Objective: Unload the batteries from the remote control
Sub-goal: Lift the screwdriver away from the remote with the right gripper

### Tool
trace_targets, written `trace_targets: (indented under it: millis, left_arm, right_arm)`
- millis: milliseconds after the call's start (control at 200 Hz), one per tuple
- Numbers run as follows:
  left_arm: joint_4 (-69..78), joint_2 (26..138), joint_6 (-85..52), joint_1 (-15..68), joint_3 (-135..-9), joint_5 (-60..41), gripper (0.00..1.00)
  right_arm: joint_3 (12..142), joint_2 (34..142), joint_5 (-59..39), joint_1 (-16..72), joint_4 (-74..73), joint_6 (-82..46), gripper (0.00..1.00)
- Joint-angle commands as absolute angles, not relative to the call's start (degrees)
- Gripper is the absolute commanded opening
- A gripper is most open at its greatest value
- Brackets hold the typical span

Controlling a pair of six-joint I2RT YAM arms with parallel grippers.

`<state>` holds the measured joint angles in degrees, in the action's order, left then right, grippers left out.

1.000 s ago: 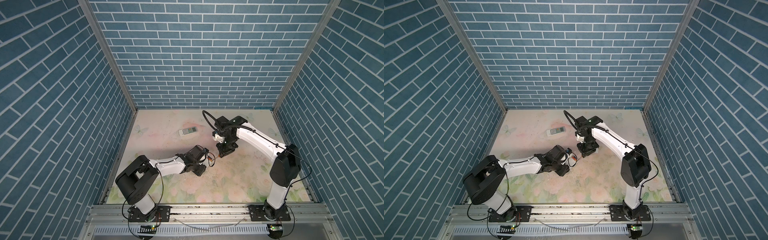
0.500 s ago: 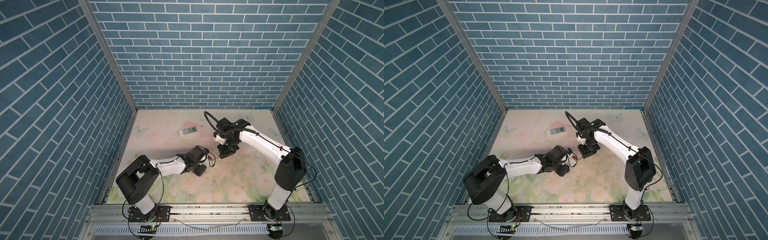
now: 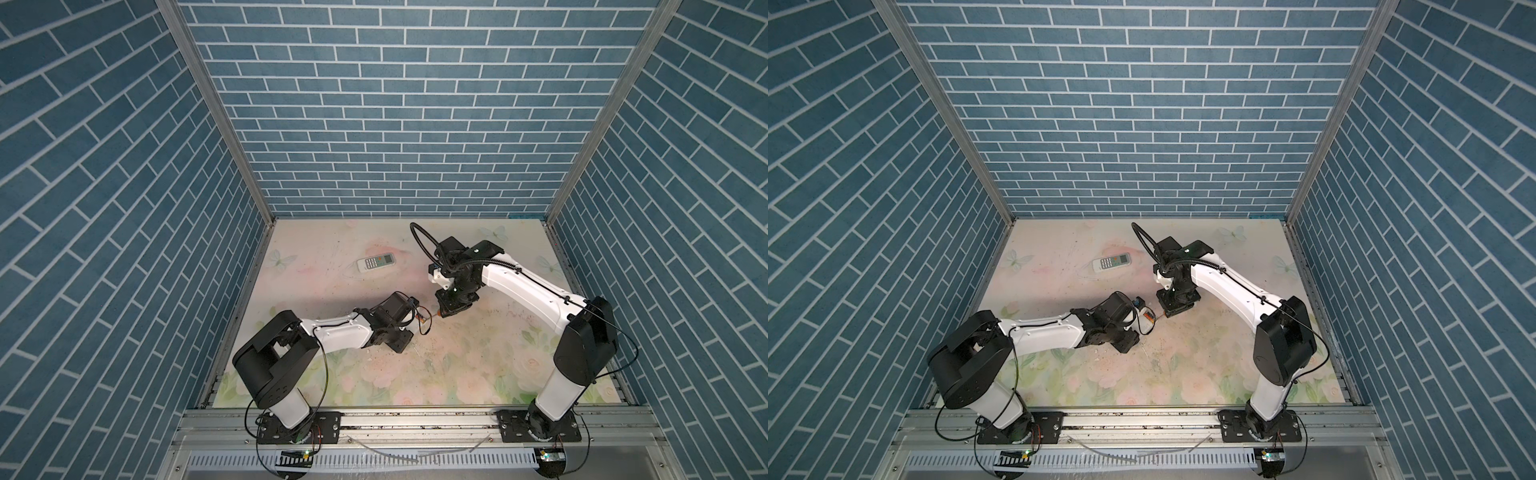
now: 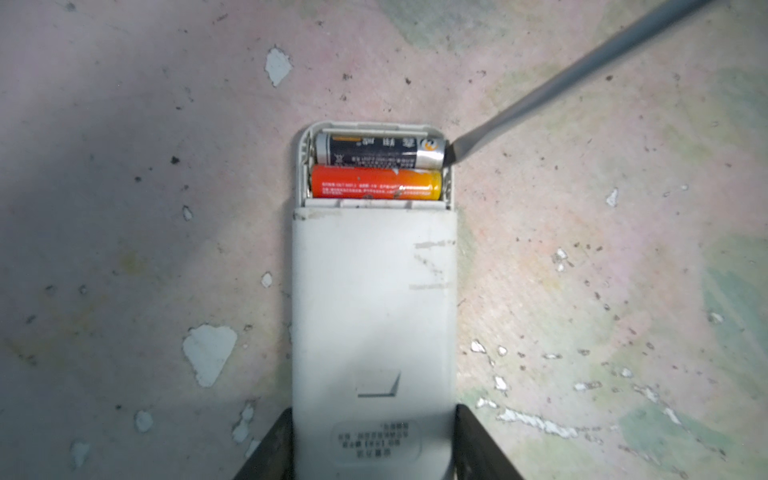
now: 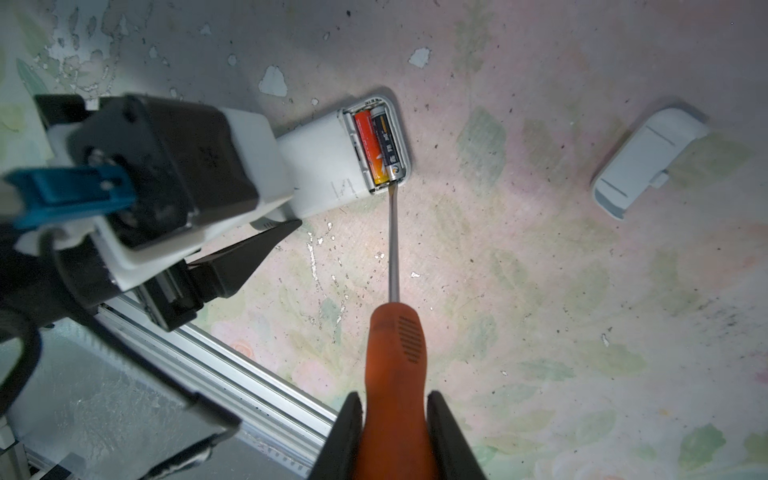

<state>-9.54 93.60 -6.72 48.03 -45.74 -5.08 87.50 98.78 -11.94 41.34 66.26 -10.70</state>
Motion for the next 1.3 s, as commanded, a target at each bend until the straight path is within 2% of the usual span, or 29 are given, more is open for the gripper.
trace_targets:
  millis: [0, 900, 1295]
  left_arm:
    - [-13.62, 98.00, -5.71, 49.91, -44.03, -9.40, 0.45]
    - [-14.60, 97.82, -6.06, 50.07, -44.30, -8.35, 0.45]
    - [-15.18, 95.89, -4.45, 50.10, -45.82, -6.69, 0.45]
  right_arm:
    - [87.10, 96.37, -16.60, 41.83, 57.15, -10.24, 0.00]
    - [87.51, 95.57, -12.19, 41.62, 61.80, -10.62, 0.00]
    - [89.99, 94.22, -9.53, 38.15, 68.17, -11.09, 0.00]
